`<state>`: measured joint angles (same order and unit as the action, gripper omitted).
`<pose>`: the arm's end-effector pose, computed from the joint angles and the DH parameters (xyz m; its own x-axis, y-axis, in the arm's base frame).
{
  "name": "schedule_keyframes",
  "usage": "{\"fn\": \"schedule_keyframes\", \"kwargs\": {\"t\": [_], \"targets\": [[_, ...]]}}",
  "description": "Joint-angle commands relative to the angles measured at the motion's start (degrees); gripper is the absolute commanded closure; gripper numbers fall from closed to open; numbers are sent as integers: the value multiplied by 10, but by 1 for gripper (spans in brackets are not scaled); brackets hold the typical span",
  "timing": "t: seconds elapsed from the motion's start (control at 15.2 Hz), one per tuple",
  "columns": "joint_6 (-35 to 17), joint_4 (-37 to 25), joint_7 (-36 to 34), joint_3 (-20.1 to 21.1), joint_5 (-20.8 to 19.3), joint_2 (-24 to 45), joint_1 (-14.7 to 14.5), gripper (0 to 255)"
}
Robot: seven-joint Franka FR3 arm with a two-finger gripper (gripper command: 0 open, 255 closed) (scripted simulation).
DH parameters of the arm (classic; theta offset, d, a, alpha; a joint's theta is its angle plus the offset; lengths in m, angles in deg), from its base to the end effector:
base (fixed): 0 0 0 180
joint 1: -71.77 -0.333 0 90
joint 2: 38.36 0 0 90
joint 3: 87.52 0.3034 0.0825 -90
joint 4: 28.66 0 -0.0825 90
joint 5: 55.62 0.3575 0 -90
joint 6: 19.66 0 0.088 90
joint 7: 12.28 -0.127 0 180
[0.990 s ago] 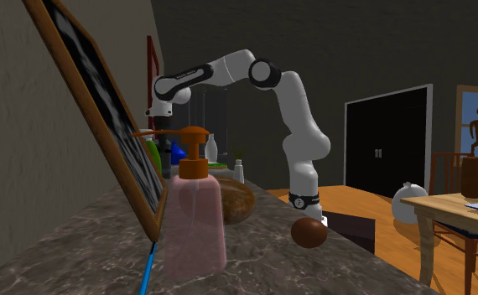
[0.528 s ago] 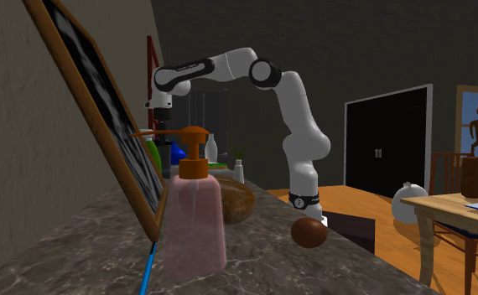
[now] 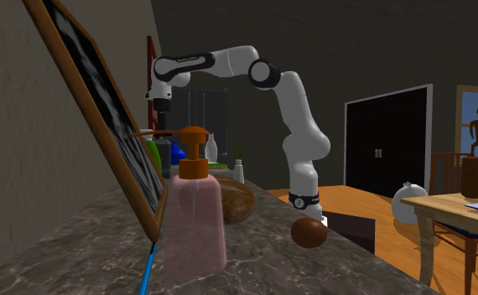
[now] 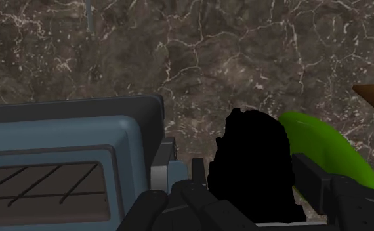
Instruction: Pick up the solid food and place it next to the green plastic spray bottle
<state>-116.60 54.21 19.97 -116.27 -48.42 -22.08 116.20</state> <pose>0.2230 -0.5666 0.5131 0.7563 -0.6542 -0.0090 -0.6541 -0.7563 0.0068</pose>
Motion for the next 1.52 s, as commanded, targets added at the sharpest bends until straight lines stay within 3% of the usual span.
{"fn": "schedule_keyframes", "kwargs": {"t": [0.0, 1.12, 1.45], "targets": [[17, -19, 0, 0, 1, 2, 2, 255], [179, -236, 7, -2, 30, 60, 42, 255], [125, -68, -61, 10, -33, -66, -45, 255]]}}
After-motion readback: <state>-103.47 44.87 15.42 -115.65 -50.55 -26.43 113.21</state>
